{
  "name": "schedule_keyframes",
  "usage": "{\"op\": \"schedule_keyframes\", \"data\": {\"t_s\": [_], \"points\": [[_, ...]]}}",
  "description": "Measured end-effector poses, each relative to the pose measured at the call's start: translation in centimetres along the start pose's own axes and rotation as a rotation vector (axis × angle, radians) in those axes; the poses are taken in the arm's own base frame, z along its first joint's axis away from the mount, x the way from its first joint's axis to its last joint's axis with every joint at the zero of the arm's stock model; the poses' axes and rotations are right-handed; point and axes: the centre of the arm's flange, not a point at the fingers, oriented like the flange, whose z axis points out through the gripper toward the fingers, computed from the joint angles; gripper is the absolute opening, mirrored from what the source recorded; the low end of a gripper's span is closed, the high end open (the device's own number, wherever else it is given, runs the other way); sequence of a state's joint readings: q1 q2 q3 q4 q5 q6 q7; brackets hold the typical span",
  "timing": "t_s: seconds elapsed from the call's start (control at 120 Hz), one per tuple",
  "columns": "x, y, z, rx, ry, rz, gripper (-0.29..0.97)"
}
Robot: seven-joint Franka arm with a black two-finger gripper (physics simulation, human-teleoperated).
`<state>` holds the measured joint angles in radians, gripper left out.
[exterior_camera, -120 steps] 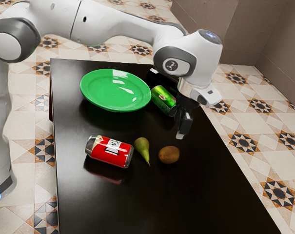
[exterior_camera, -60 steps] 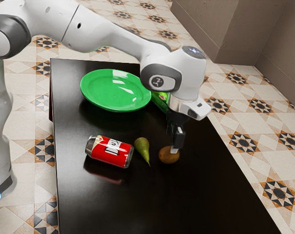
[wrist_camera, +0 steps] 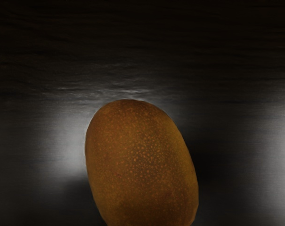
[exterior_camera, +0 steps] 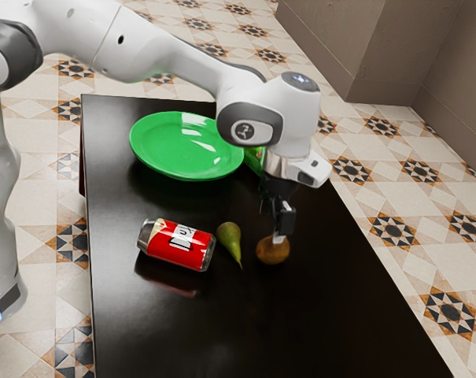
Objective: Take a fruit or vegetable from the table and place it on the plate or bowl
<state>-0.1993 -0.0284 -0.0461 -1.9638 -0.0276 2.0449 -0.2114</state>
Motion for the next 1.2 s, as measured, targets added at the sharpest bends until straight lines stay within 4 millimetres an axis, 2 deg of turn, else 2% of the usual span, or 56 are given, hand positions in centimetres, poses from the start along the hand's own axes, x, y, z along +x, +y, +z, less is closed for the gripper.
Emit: {"op": "schedule_keyframes", "data": {"t_s": [0.208, 0.375, 0.842, 1.2], "points": [[0.2, -1.4, 0.6, 0.004, -0.002, -0.048, 0.68], [0.1, -1.6, 1.4, 0.005, -0.003, -0.065, 0.68], [0.0, 0.5, 3.2, 0.001, -0.01, -0.065, 0.68], [0.0, 2.0, 3.9, -0.002, -0.012, -0.063, 0.68]]}}
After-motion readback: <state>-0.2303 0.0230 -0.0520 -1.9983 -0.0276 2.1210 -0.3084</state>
